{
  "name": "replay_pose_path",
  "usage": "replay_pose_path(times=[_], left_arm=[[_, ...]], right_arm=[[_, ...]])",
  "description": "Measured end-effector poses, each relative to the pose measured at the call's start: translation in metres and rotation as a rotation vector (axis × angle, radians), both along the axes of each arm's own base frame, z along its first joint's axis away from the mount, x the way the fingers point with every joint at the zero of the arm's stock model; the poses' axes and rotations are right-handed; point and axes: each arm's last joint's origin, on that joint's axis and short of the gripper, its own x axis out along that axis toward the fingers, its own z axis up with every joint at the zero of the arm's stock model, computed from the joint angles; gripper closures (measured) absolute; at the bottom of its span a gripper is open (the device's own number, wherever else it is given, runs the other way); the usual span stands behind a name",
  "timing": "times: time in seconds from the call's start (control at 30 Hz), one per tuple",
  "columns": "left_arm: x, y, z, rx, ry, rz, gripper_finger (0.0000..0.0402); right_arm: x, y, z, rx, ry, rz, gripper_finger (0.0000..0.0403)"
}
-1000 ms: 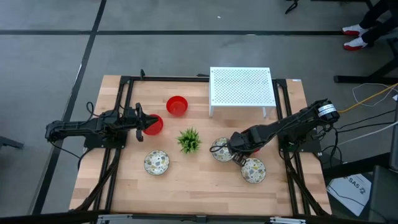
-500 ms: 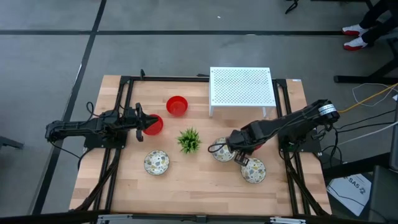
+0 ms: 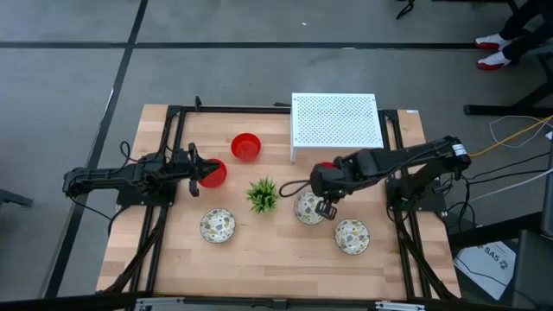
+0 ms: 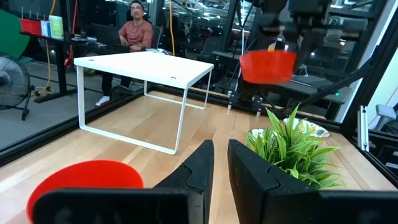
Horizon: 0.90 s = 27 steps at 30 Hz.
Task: Pick & Place Mini bowls
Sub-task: Put the bottom right red bowl on the shelf
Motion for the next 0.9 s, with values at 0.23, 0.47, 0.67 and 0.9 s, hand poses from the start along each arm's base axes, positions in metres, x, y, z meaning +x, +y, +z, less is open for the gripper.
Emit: replay_pose_path(times=[0.23,0.47,0.67,0.9], left_arm=[[0.0,0.0,0.0,0.0,0.0,0.0,0.0361],[0.0,0.0,0.0,0.0,0.001,0.0,0.0358],[0.0,0.0,0.0,0.0,0.0,0.0,0.0362],[0.0,0.0,0.0,0.0,0.0,0.0,0.0358]], right_arm=[[0.004,-0.019,0.032,-0.096,-0.118,0.029,0.0396],[0.003,-0.041,0.062,-0.272,-0.198,0.083,0.0397],[0.001,-0.061,0.075,-0.453,-0.194,0.068,0.0397],[-0.001,-0.083,0.076,-0.55,-0.16,-0.047,0.0396]])
